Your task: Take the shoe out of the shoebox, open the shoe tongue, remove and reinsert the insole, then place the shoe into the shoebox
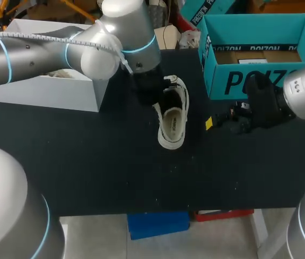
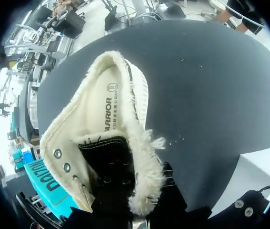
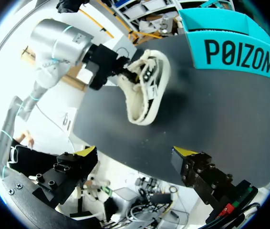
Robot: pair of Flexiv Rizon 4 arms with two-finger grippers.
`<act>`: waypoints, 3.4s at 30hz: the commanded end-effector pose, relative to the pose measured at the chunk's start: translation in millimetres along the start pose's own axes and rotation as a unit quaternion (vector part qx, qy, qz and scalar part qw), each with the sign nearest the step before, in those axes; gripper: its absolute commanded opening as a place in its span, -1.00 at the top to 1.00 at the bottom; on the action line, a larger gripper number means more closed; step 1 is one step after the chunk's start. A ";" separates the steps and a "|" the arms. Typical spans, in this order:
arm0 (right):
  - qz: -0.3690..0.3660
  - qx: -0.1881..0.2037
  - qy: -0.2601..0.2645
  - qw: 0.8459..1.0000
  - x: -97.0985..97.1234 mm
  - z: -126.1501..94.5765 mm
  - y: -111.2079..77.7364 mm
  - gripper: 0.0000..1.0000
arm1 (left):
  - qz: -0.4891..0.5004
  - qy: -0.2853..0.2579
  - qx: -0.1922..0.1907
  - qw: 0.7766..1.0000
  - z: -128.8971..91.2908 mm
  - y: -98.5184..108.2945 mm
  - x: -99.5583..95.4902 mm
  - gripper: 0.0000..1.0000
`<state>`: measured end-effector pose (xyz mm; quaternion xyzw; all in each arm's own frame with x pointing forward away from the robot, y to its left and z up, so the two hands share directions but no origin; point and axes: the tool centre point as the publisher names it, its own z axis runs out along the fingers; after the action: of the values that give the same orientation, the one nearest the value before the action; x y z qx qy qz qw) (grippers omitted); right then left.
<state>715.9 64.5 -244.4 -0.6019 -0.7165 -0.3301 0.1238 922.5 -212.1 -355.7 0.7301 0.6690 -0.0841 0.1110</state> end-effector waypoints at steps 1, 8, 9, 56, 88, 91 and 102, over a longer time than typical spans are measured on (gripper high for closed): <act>0.000 0.000 -0.001 1.000 0.6 -0.1 0.1 -1.00 | -0.028 0.004 -0.014 1.000 -87.4 2.1 -3.2 1.00; 0.000 0.000 -0.001 1.000 0.6 -0.1 0.1 -1.00 | -0.193 -0.019 -0.030 0.981 -172.3 37.9 -6.8 1.00; 0.000 0.000 -0.001 1.000 0.6 -0.1 0.1 -1.00 | -0.218 -0.028 -0.029 0.975 -181.8 44.1 -4.4 1.00; 0.000 0.000 -0.001 1.000 0.6 -0.1 0.1 -1.00 | -0.640 -0.054 -0.192 0.742 -156.9 172.3 359.2 1.00; 0.000 0.000 -0.001 1.000 0.6 -0.1 0.1 -1.00 | -0.653 -0.028 -0.166 0.739 -50.6 221.1 381.4 1.00; 0.000 0.000 -0.001 1.000 0.6 -0.1 0.1 -1.00 | -0.645 -0.023 -0.168 0.745 -47.1 220.3 380.3 0.87; 0.000 0.000 -0.001 1.000 0.6 -0.1 0.1 -1.00 | -0.633 -0.042 -0.186 0.750 -88.7 208.7 357.5 -1.00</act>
<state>715.8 64.4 -244.4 -0.6019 -0.7165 -0.3301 0.1238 1180.0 138.4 -379.6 0.1012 0.9755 -0.0456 0.1898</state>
